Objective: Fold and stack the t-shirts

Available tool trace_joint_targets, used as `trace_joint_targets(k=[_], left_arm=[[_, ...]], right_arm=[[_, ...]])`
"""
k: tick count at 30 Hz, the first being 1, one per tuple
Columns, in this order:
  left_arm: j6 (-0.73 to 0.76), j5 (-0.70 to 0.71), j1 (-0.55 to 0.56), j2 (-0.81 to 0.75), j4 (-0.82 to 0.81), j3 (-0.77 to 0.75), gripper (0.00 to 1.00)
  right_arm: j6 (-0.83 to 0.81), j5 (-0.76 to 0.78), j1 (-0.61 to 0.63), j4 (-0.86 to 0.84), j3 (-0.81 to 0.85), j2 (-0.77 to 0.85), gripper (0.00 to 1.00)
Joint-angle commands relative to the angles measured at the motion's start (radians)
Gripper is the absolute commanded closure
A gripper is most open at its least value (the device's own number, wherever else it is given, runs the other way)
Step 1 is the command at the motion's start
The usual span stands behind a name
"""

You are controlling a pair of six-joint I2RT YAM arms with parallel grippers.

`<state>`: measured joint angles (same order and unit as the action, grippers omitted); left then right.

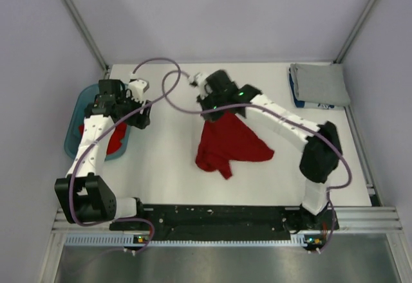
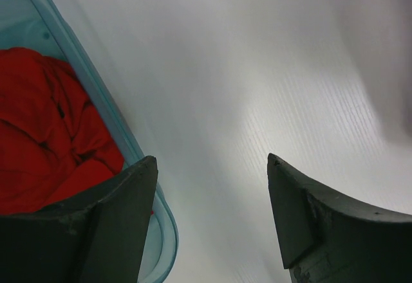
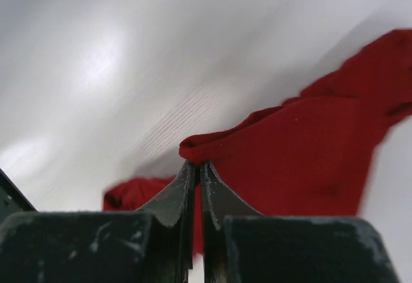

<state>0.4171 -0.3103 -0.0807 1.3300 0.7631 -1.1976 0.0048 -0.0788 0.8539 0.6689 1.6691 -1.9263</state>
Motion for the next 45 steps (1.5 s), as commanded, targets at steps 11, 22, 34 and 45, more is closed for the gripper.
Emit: trace_joint_targets(k=[11, 22, 34, 45], left_arm=[[0.12, -0.153, 0.272, 0.02, 0.053, -0.135, 0.29], [0.138, -0.185, 0.602, 0.415, 0.034, -0.345, 0.28], [0.034, -0.096, 0.579, 0.526, 0.044, -0.534, 0.28], [-0.008, 0.017, 0.268, 0.362, -0.022, -0.606, 0.25]], right_arm=[[0.268, -0.292, -0.886, -0.206, -0.403, 0.869, 1.0], [0.262, -0.385, -0.937, -0.191, -0.609, 0.946, 1.0], [0.274, -0.559, -0.614, -0.284, -0.396, 0.88, 1.0], [0.486, -0.338, -0.259, -0.548, 0.829, 0.276, 1.0]])
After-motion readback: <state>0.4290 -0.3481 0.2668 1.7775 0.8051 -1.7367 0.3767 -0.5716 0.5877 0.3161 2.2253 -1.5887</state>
